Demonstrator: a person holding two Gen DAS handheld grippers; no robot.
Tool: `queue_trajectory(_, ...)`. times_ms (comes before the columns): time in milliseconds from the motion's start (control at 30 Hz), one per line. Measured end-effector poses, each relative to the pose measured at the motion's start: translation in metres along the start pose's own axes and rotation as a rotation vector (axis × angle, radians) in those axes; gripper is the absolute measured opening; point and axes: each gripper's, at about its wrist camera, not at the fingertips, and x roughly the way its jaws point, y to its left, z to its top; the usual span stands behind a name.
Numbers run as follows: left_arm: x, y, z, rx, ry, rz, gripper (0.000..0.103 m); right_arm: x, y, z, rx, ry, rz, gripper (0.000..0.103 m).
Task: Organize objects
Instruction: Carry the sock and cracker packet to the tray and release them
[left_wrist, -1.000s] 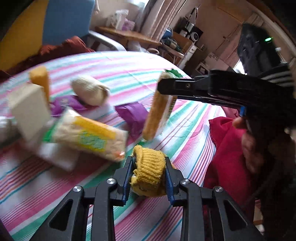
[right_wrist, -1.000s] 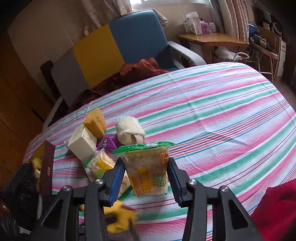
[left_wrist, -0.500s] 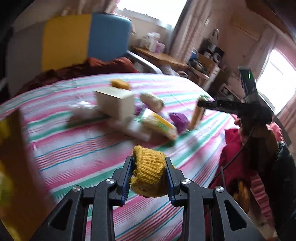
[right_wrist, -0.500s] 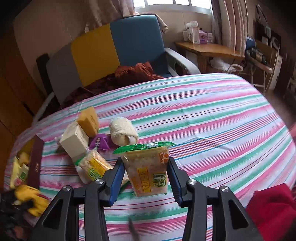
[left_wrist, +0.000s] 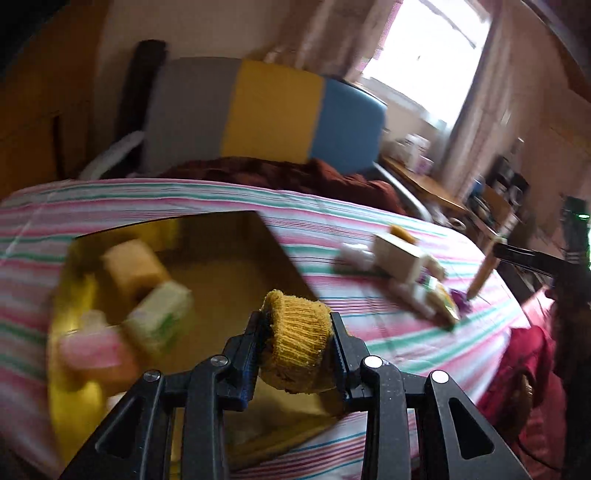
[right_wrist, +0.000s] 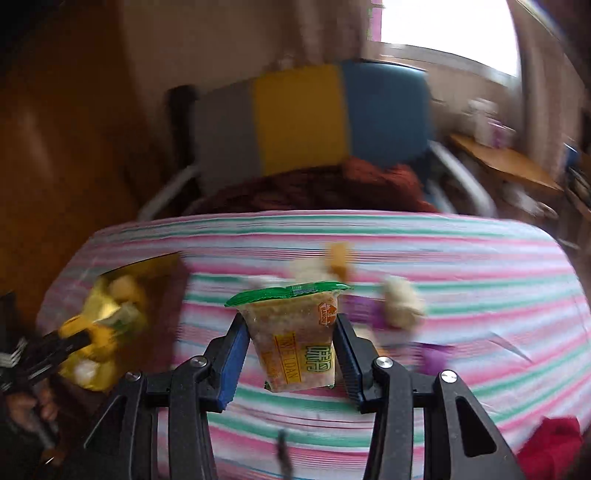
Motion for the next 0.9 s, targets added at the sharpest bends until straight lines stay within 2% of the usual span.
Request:
queue_trajectory(233, -0.033, 0.053, -0.009, -0.063, -0.056, 0.116, 0.035, 0.043, 0.121, 0.001, -0.148, 0.089, 0.224, 0.046)
queue_trajectory(367, -0.047, 0.080, -0.020, -0.104, -0.060, 0.170, 0.038, 0.065, 0.171, -0.007, -0.190, 0.150, 0.274, 0.047)
queue_trajectory(400, -0.049, 0.089, -0.025, -0.122, -0.056, 0.187, 0.043, 0.073, 0.185, -0.008, -0.207, 0.168, 0.279, 0.049)
queue_trajectory(433, -0.049, 0.094, -0.028, -0.132, -0.052, 0.196, 0.056, 0.077, 0.193, -0.010, -0.214, 0.174, 0.281, 0.057)
queue_trajectory(467, -0.050, 0.097, -0.031, -0.143, -0.051, 0.208, 0.064, 0.081, 0.199, -0.010, -0.214, 0.178, 0.286, 0.068)
queue_trajectory(500, -0.052, 0.103, -0.036, -0.155, -0.053, 0.229, 0.077, 0.084, 0.205, -0.011, -0.209, 0.181, 0.294, 0.073)
queue_trajectory(533, -0.056, 0.106, -0.039, -0.161, -0.060, 0.246, 0.080, 0.086, 0.210, -0.013, -0.200, 0.185, 0.305, 0.076)
queue_trajectory(600, -0.059, 0.111, -0.042, -0.172, -0.067, 0.273, 0.081, 0.087, 0.213, -0.015, -0.181, 0.187, 0.327, 0.076)
queue_trajectory(733, -0.063, 0.117, -0.039, -0.207, -0.085, 0.302, 0.090, 0.092, 0.215, -0.024, -0.150, 0.189, 0.332, 0.076)
queue_trajectory(900, -0.065, 0.112, -0.040, -0.191, -0.096, 0.316, 0.094, 0.100, 0.215, -0.040, -0.136, 0.180, 0.263, 0.076)
